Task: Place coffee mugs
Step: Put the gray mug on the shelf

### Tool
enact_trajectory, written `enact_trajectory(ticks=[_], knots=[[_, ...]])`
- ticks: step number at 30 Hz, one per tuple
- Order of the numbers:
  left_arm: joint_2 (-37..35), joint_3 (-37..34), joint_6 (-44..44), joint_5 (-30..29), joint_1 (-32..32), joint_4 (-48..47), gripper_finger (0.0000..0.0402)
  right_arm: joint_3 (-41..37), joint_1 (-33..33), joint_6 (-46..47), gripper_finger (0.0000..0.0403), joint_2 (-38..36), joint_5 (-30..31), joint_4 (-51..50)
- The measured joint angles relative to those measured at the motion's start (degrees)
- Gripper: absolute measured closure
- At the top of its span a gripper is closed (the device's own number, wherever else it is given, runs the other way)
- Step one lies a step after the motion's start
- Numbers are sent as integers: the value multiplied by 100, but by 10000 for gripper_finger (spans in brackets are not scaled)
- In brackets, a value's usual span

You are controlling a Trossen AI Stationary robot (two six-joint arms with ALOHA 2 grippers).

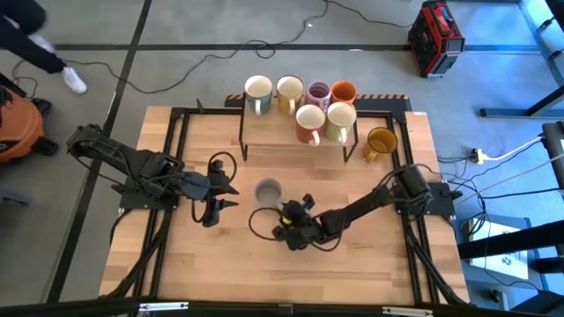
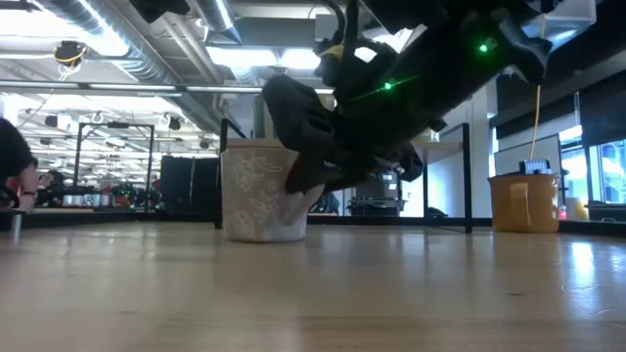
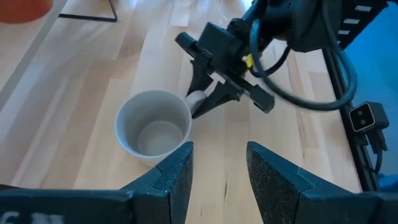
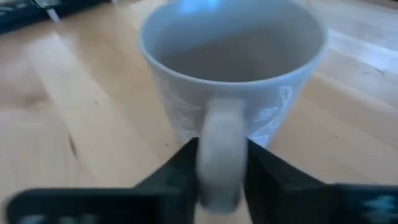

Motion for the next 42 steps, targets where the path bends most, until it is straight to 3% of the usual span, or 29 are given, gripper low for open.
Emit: enact_trajectory(ticks=[3, 12, 21, 33, 42], knots=[[0, 0, 31, 0, 0, -17, 257, 0, 80, -70, 369, 20, 175, -23], [-1, 0, 173, 0, 0, -19, 257, 0, 70, -141, 368, -24, 157, 74], [-368, 0, 132, -22, 4, -14, 257, 18, -13, -381, 368, -779, 907, -101], [-871, 0, 127, -420, 4, 6, 257, 2058, -599, -603, 368, -918, 1904, -2703], [-918, 0, 173, -650, 4, 7, 257, 2232, -1236, -304, 368, -861, 1905, -2755]])
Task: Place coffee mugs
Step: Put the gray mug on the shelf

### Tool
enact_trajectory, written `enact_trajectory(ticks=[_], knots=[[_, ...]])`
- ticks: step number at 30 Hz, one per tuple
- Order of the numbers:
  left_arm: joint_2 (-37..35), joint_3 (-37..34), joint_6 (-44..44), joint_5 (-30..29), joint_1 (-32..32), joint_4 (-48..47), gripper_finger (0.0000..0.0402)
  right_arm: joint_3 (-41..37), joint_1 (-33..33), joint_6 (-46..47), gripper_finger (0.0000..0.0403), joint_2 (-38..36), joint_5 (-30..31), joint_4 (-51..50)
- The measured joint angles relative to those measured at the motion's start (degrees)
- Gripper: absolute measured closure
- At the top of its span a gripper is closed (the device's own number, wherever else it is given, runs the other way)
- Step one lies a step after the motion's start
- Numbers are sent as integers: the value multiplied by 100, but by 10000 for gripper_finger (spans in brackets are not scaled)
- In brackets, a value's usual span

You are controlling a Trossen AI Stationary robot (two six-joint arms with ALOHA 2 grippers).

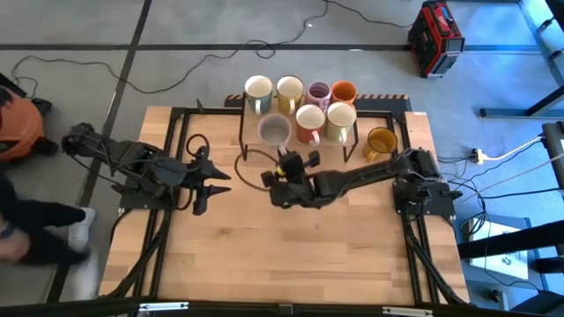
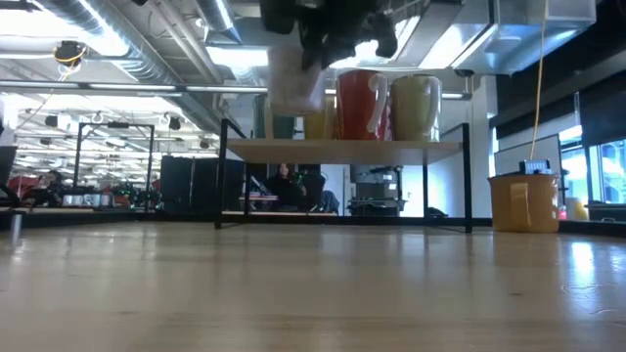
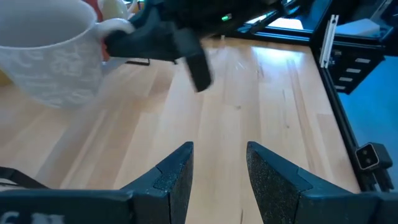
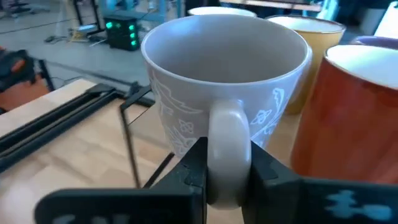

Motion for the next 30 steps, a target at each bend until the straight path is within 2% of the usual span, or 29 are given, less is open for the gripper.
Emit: enact_trajectory(ticks=[13, 24, 30], knots=[[2, 0, 153, -231, 0, 31, 257, -4, -628, 612, 368, 265, -341, -63], [2, 0, 157, -239, 0, 31, 257, 9, -773, 847, 367, 402, -359, -100], [2, 0, 206, -240, 0, 31, 257, 0, -766, 920, 301, 414, -566, -139]])
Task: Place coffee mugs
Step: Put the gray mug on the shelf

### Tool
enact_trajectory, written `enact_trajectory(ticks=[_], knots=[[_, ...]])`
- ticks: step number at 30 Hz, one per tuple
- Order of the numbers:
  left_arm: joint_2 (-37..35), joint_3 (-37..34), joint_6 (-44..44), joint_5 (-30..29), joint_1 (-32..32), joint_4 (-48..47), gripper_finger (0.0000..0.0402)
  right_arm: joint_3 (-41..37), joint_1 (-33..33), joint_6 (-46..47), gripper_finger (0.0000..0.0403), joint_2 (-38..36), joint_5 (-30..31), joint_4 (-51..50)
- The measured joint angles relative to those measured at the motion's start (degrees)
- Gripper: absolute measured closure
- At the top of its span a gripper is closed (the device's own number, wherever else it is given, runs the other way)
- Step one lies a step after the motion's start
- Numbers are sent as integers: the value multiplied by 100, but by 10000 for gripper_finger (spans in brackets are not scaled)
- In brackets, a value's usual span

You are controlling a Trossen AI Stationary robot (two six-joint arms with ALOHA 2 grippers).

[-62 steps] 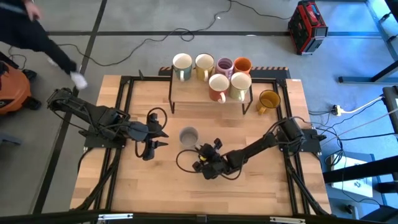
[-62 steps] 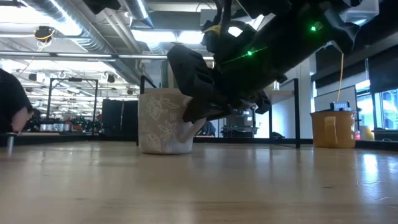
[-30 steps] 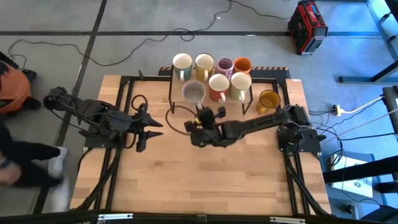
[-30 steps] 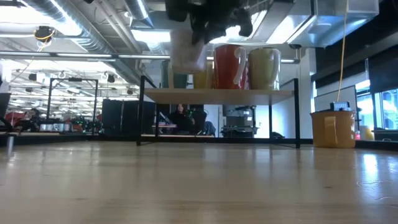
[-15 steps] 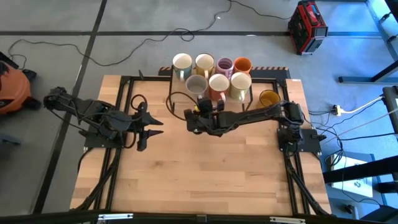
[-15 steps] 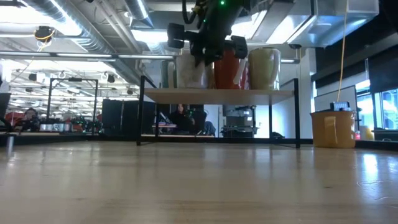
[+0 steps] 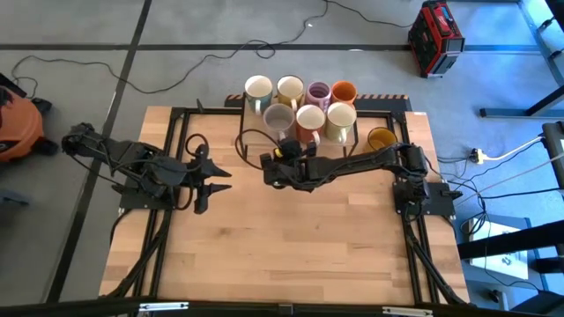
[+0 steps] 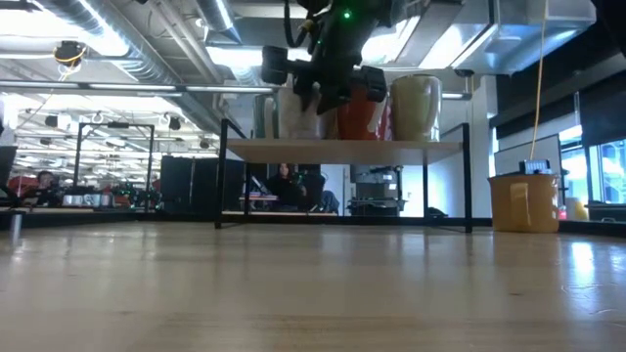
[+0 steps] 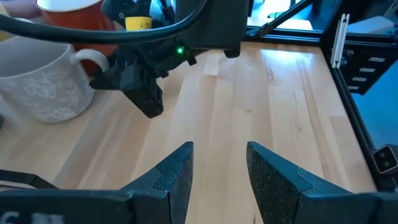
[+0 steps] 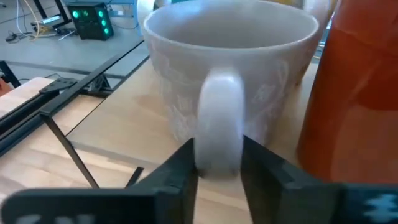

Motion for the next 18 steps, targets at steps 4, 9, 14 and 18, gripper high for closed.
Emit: enact_trajectory(ticks=[4, 9, 14, 18], knots=[[0, 0, 97, -7, 0, 55, 257, 0, 0, -1, 270, 0, -5, 9], [2, 0, 106, -47, 0, 72, 257, 0, 7, -43, 257, -9, -25, 7], [0, 1, 108, -63, 1, 76, 257, -2, 76, -275, 255, -209, -25, -45], [0, 2, 99, -65, 0, 77, 257, -2, 124, -508, 255, -370, -83, -46]])
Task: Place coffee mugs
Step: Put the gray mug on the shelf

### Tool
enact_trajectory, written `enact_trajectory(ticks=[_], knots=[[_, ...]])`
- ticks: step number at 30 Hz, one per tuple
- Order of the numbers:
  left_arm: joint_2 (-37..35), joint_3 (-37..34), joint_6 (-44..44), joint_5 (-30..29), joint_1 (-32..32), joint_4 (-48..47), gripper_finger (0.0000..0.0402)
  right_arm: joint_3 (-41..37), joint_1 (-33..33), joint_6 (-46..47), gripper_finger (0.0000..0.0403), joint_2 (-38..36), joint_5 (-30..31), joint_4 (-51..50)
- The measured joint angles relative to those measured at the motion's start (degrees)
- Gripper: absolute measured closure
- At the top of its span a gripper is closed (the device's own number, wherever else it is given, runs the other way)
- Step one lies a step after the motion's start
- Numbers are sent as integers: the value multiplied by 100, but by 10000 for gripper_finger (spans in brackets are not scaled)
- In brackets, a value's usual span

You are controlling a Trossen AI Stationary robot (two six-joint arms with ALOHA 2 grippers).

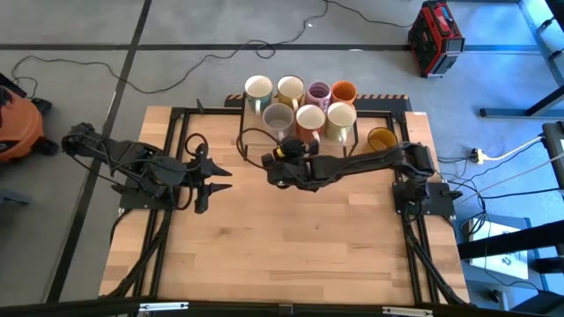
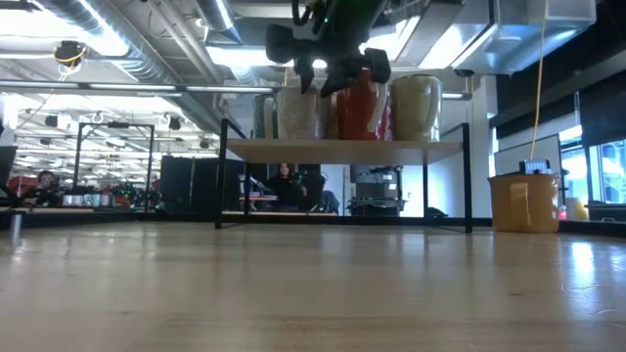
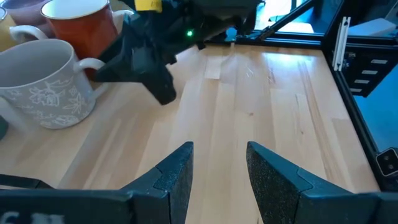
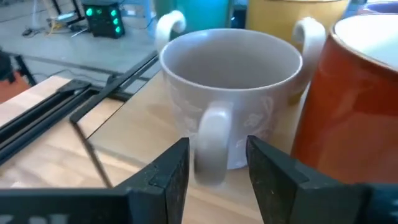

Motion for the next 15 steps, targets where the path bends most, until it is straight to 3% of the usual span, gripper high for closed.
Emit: enact_trajectory(ticks=[9, 15], knots=[[2, 0, -1, 0, 0, 3, 257, 0, 36, -372, 254, -402, -428, -68], [2, 0, -2, -81, 4, 1, 257, 0, 36, -717, 254, -761, -1356, -80]])
